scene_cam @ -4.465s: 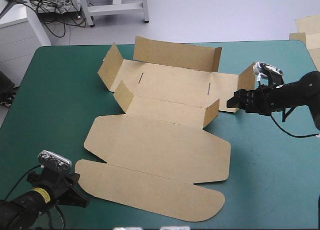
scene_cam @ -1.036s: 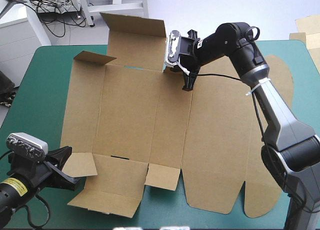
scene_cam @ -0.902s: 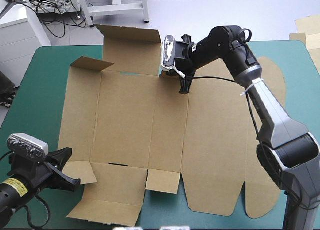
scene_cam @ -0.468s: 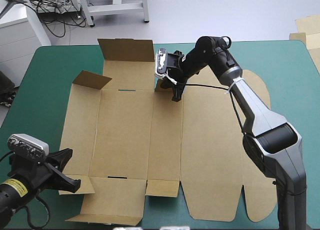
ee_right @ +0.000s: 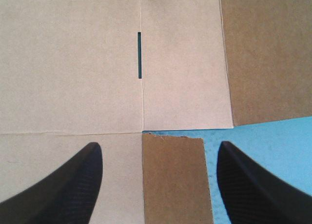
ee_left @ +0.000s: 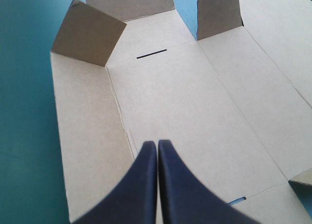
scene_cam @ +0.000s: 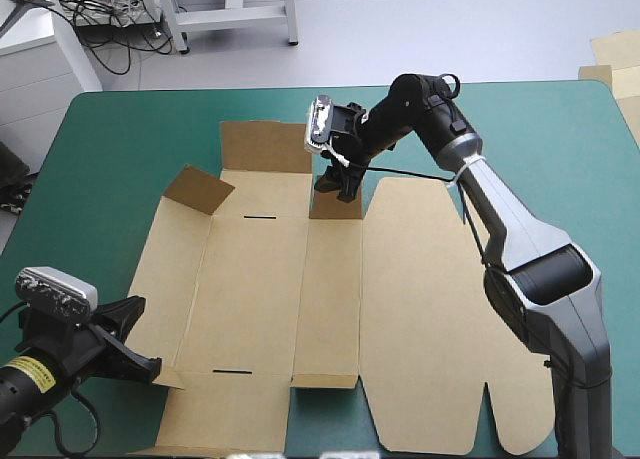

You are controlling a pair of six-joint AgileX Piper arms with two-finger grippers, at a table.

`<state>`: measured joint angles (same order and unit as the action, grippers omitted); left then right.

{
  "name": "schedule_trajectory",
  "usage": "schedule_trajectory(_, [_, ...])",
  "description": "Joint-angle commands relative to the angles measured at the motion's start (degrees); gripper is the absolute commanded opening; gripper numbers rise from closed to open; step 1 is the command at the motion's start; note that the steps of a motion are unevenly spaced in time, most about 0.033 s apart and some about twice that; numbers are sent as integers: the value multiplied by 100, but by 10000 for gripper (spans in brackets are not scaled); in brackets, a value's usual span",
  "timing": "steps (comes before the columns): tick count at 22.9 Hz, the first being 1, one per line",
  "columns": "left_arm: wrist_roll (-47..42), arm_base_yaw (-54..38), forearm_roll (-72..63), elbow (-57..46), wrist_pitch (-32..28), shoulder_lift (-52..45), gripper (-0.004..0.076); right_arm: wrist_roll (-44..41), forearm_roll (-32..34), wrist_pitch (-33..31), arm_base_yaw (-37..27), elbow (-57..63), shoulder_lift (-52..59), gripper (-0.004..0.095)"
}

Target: Fold the box

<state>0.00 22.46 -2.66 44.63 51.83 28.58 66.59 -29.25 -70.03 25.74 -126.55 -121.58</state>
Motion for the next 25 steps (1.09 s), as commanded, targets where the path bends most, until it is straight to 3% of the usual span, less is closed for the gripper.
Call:
schedule_trajectory(1, [-66,-1,-21,182,-340,30,-10,-315,-217,173,11,-159,432,668])
schedule_trajectory(6, [-66,-1,-21,182,-340,30,-10,-1074,338,161,-43,-169,689,531])
schedule_trajectory(9, [-66,-1,-10,182,-340,30,-10,-2254,1336,28,-221,-169,966,260])
schedule_trajectory(13, [-66,-1,68,163,-340,30,-10,-4159,1922,-181,-806,-169,1125,3])
schedule_trajectory(15, [-66,-1,68,150,-311,30,-10,-4648,2052,-181,-1220,-157,1228,-19])
schedule_trajectory(18, [-66,-1,168,150,-314,30,-10,-4623,2097,-181,-1585,-106,1466,-19])
schedule_trajectory(25, [-66,-1,179,128,-272,30,-10,-5370,3003,-181,-1773,941,2300,-20])
